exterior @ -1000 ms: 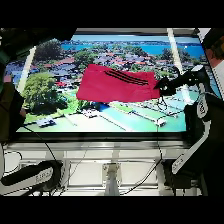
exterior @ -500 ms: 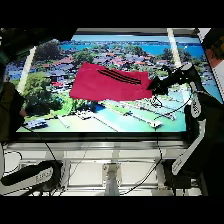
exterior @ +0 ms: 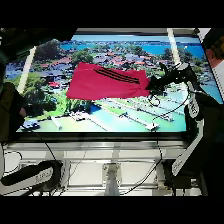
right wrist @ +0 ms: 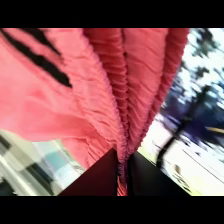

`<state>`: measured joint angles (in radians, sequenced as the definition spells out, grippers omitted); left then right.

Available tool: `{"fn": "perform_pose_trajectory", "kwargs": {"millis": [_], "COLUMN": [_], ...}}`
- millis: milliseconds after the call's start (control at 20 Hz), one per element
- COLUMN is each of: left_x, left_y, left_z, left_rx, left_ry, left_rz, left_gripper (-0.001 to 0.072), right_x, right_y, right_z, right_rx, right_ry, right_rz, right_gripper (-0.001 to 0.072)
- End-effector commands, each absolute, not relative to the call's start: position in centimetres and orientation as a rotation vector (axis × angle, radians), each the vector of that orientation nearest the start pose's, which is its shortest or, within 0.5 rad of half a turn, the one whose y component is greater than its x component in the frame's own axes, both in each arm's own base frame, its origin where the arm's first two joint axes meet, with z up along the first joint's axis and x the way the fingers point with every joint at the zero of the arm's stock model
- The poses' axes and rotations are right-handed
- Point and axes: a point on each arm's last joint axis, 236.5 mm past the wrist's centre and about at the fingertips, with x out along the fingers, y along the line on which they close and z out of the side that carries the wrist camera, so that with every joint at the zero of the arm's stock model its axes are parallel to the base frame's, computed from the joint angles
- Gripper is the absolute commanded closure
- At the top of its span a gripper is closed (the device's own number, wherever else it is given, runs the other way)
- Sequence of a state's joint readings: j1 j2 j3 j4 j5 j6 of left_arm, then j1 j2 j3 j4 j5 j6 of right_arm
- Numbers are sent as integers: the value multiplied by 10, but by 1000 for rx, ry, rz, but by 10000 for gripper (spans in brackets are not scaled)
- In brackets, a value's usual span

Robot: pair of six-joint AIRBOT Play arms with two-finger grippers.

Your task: Fold the clothes and pants, and hang the long-sleeved shirts on hangers.

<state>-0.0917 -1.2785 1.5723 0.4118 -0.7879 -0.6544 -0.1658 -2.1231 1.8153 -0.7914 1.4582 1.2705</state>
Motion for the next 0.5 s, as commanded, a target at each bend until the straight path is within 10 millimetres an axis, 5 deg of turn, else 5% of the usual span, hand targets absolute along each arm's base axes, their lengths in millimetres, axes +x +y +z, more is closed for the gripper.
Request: {"fn": "perform_pose_trajectory", "kwargs": {"millis": [0,100,250,450], "left_x": [466,466,466,466], "left_y": [-197,-197,-197,-197], "left_z": [337,337,337,337], "left_rx": [-122,-122,-122,-123], "left_ry": [127,127,127,126], "left_rz": [-793,-793,-793,-793], "left_gripper": [117,117,117,117], "right_x": [505,500,483,454], "right_y": [88,57,-28,-148], "right_z": [-77,-76,-60,17], "right_rx": [778,858,868,940], "right_ry": [1418,1468,1480,1276], "right_rz": [595,472,233,10], "right_gripper": [702,703,704,704]}}
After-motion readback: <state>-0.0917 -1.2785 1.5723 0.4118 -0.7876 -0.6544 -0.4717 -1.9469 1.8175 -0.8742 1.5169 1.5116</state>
